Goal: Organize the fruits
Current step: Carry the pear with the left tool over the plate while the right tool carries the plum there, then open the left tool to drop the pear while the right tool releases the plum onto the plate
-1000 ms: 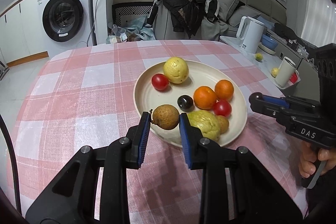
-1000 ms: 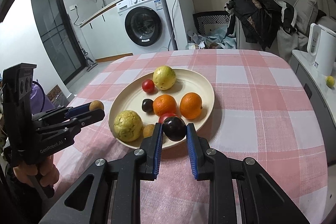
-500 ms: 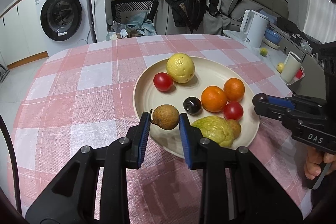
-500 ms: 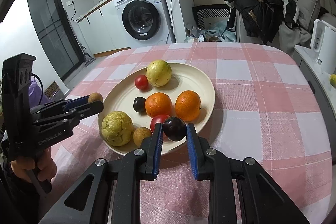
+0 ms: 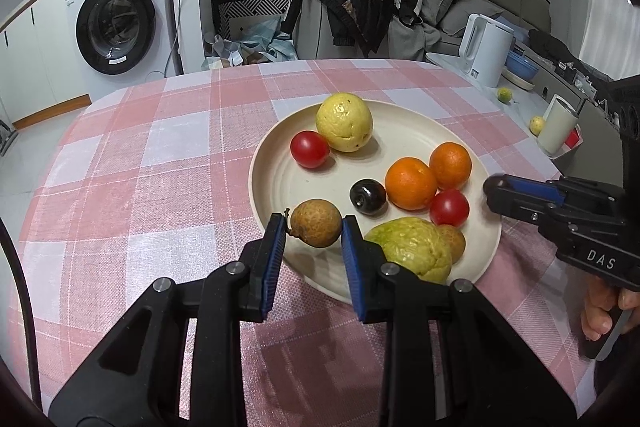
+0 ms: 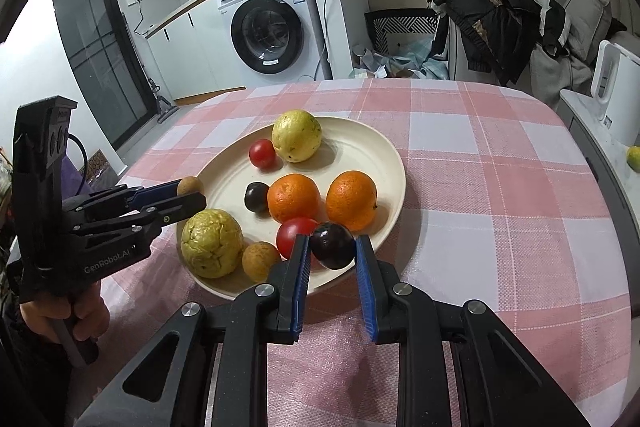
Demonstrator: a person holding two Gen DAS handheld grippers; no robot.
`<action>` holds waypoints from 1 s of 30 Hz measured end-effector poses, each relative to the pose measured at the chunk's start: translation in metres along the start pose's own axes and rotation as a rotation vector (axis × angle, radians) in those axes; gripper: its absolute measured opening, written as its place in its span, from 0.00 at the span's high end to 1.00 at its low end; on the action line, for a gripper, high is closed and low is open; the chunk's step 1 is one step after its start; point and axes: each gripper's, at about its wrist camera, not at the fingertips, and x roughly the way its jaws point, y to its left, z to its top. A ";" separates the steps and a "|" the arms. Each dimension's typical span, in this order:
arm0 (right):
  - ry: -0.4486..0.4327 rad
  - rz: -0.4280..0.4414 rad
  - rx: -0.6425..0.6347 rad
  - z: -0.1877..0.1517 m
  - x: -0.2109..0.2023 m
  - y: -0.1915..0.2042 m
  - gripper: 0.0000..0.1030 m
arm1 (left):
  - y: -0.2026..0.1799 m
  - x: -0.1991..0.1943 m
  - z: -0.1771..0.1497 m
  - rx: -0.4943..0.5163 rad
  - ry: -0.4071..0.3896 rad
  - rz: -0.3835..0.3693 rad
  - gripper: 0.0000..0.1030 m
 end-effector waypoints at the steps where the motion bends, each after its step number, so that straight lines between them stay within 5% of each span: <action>1: -0.001 0.000 0.002 0.000 0.000 0.000 0.77 | 0.000 -0.002 0.000 -0.004 -0.007 0.004 0.75; 5: -0.002 -0.008 0.012 0.000 0.000 -0.002 0.75 | 0.001 -0.011 0.001 -0.011 -0.029 0.003 0.75; 8: -0.019 -0.012 0.020 0.001 -0.005 -0.003 0.60 | 0.000 -0.018 -0.001 -0.007 -0.038 0.007 0.70; 11: -0.034 -0.018 0.015 0.001 -0.010 -0.002 0.57 | -0.002 -0.033 -0.006 0.001 -0.075 0.011 0.51; 14: -0.048 -0.021 -0.001 -0.002 -0.018 0.003 0.37 | -0.003 -0.052 -0.012 -0.003 -0.127 0.030 0.22; 18: -0.085 -0.020 -0.021 -0.008 -0.030 0.009 0.02 | -0.003 -0.079 -0.022 -0.017 -0.195 0.013 0.14; 21: -0.128 -0.011 -0.025 -0.013 -0.040 0.011 0.00 | -0.002 -0.094 -0.031 -0.033 -0.224 0.036 0.01; 30: -0.216 0.034 -0.003 -0.025 -0.066 0.010 0.00 | -0.002 -0.120 -0.058 -0.058 -0.278 0.066 0.01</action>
